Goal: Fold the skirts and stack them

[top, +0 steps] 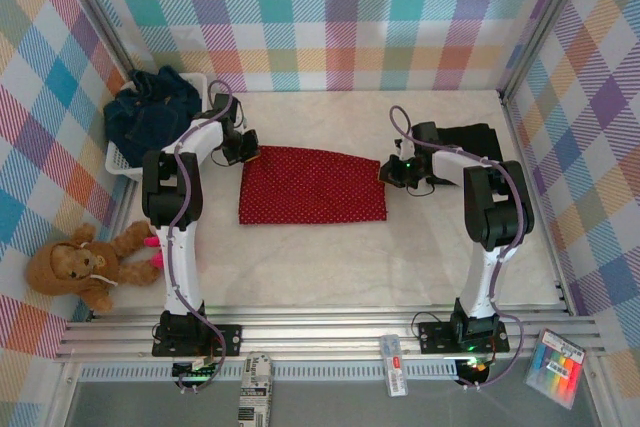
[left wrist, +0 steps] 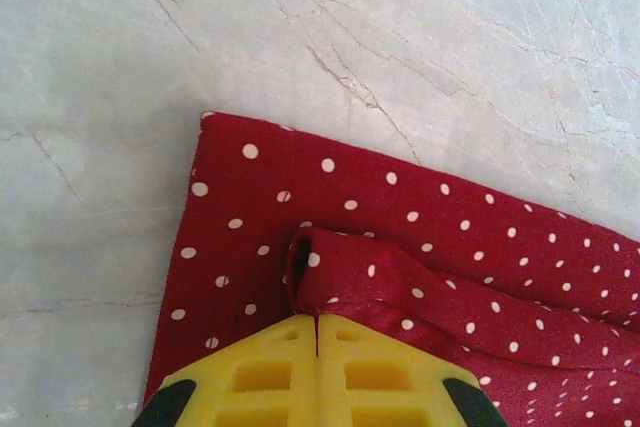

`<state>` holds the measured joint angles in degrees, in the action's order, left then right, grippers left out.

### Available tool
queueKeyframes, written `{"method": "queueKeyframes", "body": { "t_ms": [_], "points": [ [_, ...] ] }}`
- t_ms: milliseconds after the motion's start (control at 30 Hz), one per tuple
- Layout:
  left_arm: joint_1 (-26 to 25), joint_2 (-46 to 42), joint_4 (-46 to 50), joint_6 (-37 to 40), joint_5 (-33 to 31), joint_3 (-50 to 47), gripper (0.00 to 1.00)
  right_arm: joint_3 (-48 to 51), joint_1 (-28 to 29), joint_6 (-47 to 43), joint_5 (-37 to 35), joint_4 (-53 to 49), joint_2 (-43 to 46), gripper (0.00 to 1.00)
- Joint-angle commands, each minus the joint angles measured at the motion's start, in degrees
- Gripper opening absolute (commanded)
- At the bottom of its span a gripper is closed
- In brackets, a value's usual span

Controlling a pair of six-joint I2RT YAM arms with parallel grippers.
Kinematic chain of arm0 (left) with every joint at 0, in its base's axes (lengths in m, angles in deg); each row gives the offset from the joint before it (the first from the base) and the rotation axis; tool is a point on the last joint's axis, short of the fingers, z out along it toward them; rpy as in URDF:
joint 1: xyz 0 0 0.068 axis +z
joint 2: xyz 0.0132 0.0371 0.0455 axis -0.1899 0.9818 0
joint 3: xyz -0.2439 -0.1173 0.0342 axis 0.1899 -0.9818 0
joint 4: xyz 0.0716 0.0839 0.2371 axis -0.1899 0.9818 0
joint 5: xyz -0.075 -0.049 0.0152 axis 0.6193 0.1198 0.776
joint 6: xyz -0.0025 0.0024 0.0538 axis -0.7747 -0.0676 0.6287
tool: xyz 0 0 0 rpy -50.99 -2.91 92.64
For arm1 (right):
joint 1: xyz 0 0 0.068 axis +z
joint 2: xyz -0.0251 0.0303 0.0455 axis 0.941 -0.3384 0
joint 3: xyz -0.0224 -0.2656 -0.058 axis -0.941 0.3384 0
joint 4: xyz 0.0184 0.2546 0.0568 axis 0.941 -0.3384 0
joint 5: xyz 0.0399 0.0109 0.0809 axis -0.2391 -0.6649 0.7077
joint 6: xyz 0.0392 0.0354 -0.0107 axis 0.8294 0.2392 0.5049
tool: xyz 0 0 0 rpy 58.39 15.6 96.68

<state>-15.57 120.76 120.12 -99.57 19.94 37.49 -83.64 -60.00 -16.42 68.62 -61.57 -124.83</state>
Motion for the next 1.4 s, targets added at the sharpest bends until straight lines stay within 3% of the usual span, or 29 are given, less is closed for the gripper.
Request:
{"method": "queueKeyframes", "body": {
  "t_ms": [0, 433, 767, 1367],
  "points": [
    [0.1, -4.8, -1.6, -0.2, -1.7, -2.3, 0.0, 1.2, 0.4, -0.7, -2.2, 1.8, 4.2, 0.02],
    [0.1, -27.0, -13.6, -5.8, -6.5, -19.8, 0.0, 10.6, 0.4, -0.9, -1.8, 11.2, 18.0, 0.0],
    [0.1, -36.9, -16.3, -9.2, -10.8, -22.7, 0.0, 10.6, 0.4, 0.3, -2.3, 18.5, 21.6, 0.0],
    [0.1, -26.8, -12.0, -8.4, -11.2, -15.2, 0.0, 3.1, 0.3, -1.5, -3.0, 14.0, 11.5, 0.0]
  ]
}}
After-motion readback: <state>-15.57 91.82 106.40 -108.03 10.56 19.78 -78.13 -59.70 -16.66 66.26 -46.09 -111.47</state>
